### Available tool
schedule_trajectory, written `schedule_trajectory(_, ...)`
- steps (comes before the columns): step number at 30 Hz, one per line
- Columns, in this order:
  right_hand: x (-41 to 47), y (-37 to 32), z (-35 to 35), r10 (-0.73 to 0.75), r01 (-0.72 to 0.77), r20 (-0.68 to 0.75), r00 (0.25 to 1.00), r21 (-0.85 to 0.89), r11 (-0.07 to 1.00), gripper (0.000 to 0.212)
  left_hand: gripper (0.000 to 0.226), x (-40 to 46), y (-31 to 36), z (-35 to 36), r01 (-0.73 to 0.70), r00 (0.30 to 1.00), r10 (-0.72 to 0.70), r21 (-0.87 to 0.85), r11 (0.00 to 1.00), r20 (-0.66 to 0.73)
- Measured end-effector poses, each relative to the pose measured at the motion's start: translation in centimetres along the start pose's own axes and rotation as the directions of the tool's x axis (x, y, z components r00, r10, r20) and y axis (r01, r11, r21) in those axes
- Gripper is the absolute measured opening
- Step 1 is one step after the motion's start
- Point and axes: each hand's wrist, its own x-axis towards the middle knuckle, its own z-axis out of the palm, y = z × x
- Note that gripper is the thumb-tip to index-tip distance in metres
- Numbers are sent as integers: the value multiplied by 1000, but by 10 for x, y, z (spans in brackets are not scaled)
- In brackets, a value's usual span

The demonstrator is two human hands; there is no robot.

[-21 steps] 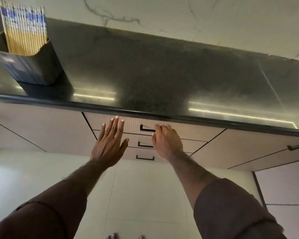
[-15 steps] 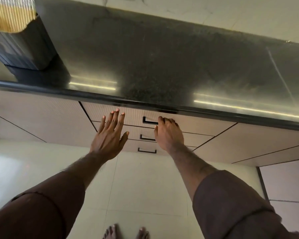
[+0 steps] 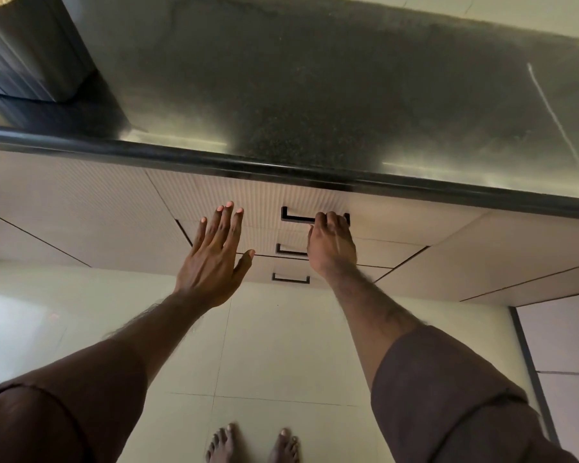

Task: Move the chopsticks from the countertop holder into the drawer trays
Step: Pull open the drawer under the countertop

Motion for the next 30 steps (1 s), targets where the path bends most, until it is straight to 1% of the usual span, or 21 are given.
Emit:
schedule_trajectory(3, -16, -4, -3, 37, -37, 7, 999, 33, 999, 48, 73, -18, -2, 0, -12, 1000, 12, -26, 1000, -11)
schedule_trajectory(7, -48, -12, -10, 87, -88, 10, 996, 95, 992, 40, 72, -61, -3, 5, 4, 1000, -4, -69, 998, -6)
schedule_trajectory(12, -115, -17, -6, 86, -83, -19, 996, 108, 991, 26, 72, -115, 9, 5, -25, 999, 21, -91, 996, -40)
schedule_trajectory(15, -150, -20, -8, 110, -107, -10, 994, 156, 982, 25, 72, -147, 23, 2, -46, 998, 42, -99, 994, -48)
schedule_trajectory(18, -183, -23, -11, 101, -101, 5, 995, 170, 980, 26, 72, -174, 38, -3, -57, 997, 50, -101, 993, -61)
schedule_trajectory(22, -233, -25, -13, 80, -80, 6, 997, 193, 978, 29, 71, -209, 60, -13, -73, 991, 63, -78, 994, -115)
schedule_trajectory(26, -279, -26, -20, 63, -71, 43, 997, 192, 979, 31, 72, -248, 78, -21, -70, 991, 65, -41, 997, -120)
schedule_trajectory(30, -319, -27, -25, 47, -58, 80, 996, 139, 989, 27, 73, -279, 89, -31, -75, 992, 76, 16, 997, -105)
